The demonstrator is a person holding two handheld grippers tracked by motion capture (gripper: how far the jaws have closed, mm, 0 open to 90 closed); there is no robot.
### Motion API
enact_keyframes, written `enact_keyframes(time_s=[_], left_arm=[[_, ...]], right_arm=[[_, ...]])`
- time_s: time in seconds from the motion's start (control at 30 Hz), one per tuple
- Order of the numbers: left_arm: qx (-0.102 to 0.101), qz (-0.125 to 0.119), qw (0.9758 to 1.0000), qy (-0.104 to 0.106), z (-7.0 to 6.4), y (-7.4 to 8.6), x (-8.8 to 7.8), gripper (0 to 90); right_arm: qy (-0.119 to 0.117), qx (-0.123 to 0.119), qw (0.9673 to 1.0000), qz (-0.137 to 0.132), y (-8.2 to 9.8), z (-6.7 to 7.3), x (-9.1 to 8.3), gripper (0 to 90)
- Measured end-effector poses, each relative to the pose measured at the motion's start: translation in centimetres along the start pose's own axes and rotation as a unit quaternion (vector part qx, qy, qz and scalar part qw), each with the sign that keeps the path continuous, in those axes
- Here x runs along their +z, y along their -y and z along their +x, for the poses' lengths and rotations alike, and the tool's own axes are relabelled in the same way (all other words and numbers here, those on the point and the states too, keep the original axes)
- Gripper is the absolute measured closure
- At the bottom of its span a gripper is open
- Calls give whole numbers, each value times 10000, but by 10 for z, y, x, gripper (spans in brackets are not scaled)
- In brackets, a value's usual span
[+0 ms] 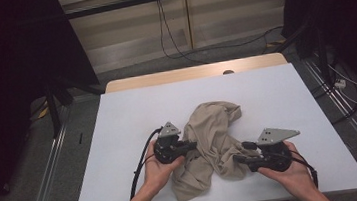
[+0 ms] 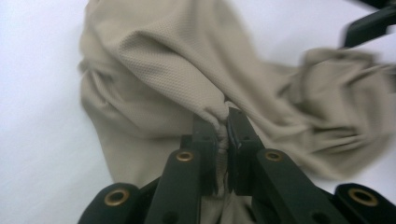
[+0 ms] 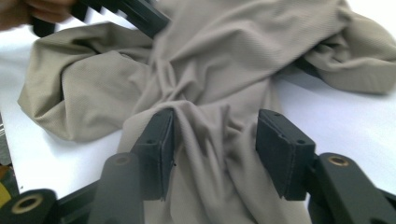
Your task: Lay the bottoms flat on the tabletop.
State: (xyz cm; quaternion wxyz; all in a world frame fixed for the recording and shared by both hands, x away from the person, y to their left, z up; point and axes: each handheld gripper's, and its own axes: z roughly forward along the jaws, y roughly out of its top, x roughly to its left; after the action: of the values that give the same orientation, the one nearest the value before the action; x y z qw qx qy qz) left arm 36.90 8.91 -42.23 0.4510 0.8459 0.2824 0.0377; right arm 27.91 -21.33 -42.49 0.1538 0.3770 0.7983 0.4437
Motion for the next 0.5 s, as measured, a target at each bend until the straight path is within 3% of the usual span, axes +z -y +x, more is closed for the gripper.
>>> enact_keyframes(time_s=[0.13, 0.23, 0.37, 0.47, 0.5], left_arm=[[336, -66, 9986, 400, -23, 3, -6, 841], [517, 249, 9968, 548, -35, 7, 8, 841], [528, 630, 9947, 610, -38, 17, 35, 839], [365, 675, 9937, 810, -38, 19, 37, 832], [299, 724, 9923, 961, -37, 20, 37, 830]], right_arm=[[92, 24, 9998, -167, -2, 2, -14, 403], [170, 20, 9994, -316, -5, -2, -19, 419], [235, 0, 9994, -241, -9, -6, -9, 505], [246, -62, 9996, -159, -14, -7, 5, 505], [242, -76, 9996, -146, -16, -7, 10, 481]])
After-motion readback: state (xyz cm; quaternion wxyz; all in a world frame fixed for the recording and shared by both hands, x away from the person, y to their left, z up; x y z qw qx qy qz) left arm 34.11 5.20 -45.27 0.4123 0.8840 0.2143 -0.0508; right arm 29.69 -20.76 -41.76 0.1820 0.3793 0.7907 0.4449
